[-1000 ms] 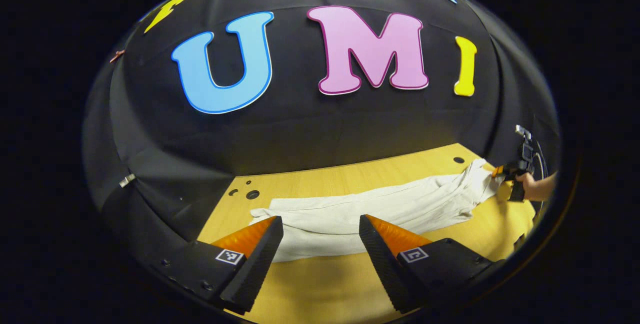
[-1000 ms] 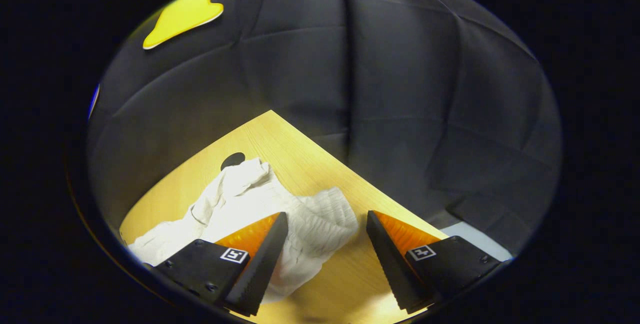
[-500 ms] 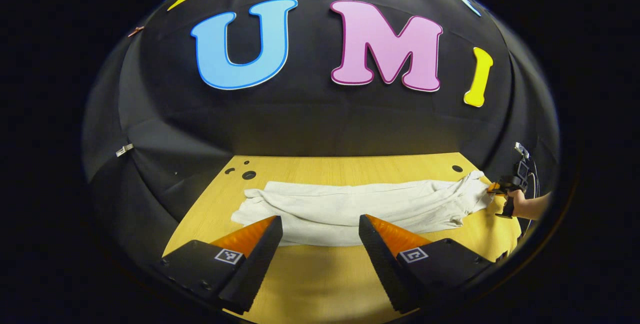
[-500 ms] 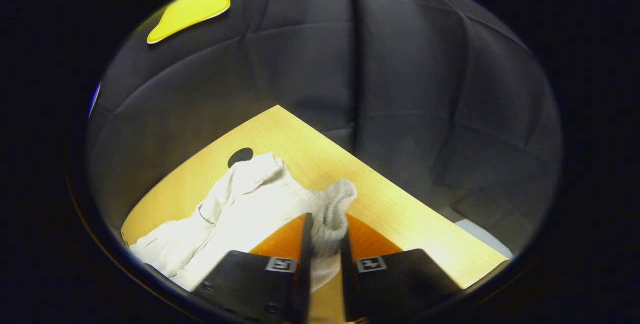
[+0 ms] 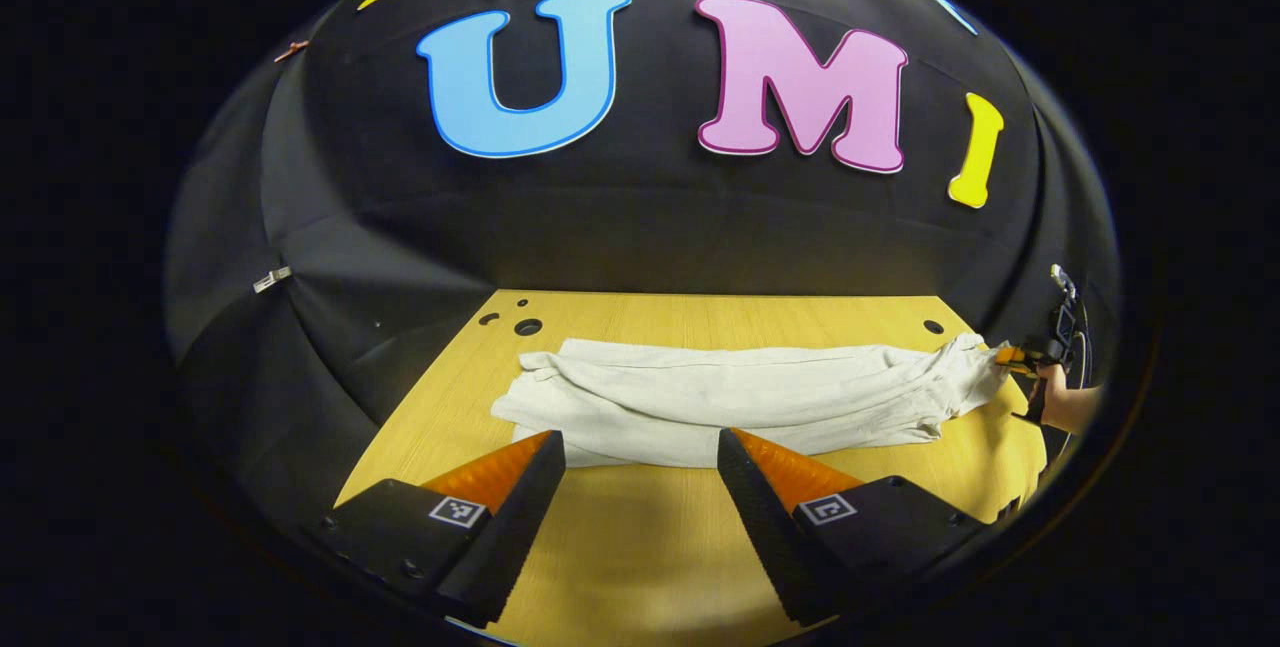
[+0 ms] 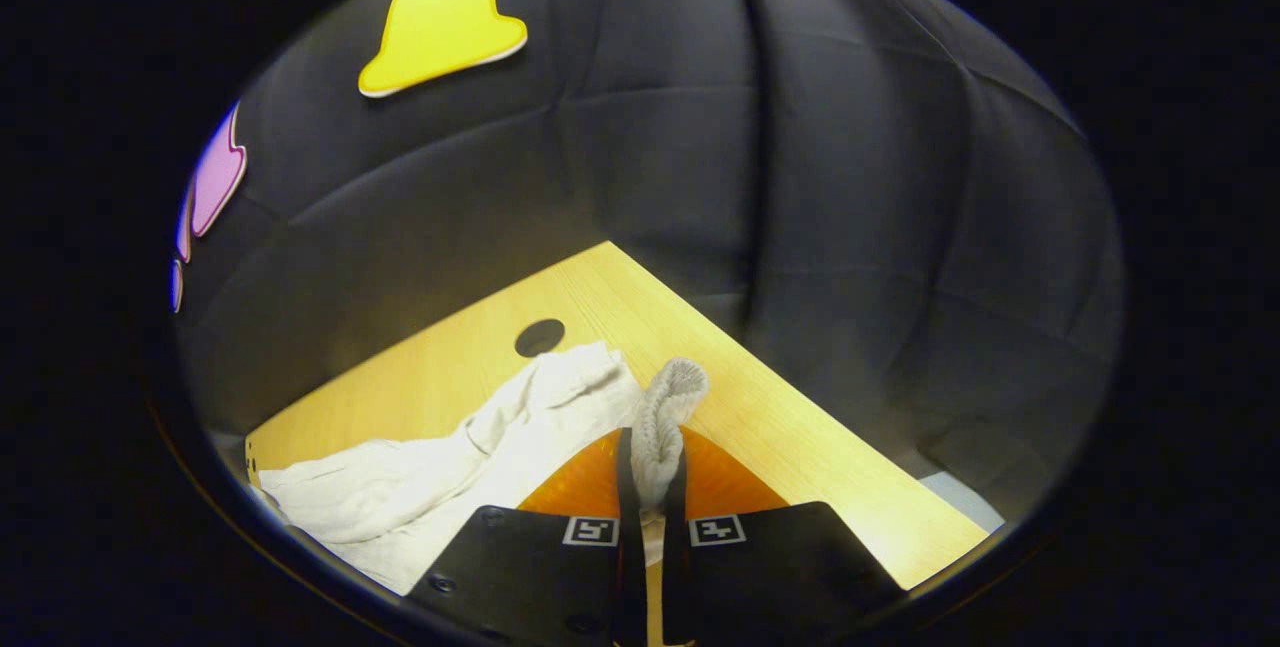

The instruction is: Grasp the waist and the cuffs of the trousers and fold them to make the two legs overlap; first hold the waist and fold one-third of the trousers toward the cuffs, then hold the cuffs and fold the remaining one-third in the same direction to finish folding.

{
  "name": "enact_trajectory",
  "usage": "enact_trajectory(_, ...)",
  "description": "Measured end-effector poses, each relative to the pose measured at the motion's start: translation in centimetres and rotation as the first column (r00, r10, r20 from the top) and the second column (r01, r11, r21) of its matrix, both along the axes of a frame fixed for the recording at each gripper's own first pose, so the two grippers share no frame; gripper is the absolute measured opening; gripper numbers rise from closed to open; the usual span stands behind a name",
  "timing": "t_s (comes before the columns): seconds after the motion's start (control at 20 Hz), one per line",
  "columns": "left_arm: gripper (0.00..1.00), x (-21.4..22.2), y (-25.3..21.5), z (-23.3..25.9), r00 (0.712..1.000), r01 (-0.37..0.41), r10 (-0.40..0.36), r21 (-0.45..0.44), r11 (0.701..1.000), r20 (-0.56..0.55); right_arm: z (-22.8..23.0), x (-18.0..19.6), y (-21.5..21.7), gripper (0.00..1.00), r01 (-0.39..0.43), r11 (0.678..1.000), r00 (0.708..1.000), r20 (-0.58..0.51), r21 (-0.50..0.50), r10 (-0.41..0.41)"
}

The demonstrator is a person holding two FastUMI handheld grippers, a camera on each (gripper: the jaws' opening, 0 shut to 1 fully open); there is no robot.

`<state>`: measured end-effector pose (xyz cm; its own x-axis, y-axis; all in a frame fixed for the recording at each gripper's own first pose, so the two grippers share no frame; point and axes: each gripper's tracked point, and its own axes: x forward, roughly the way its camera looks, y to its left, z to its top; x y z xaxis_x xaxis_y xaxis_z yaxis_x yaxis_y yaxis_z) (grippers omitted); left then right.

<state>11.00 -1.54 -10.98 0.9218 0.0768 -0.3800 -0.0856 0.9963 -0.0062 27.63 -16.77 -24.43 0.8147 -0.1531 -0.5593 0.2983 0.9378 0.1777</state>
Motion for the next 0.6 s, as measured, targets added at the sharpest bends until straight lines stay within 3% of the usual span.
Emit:
enact_trajectory(0.35, 0.98, -1.2, -0.6, -0.1, 1.0, 0.003, -0.003, -0.02, 1.0, 0.014, 6.8, 1.0, 5.6, 0.11, -0.155, 0.983, 0.982, 0.095, -0.095, 0.164)
enact_trajectory(0.6, 0.98, -2.4, -1.0, 0.0, 0.999, 0.01, -0.008, -0.035, 0.999, 0.041, 12.6, 0.6, 12.0, 0.11, -0.297, 0.94, 0.932, 0.166, -0.165, 0.324)
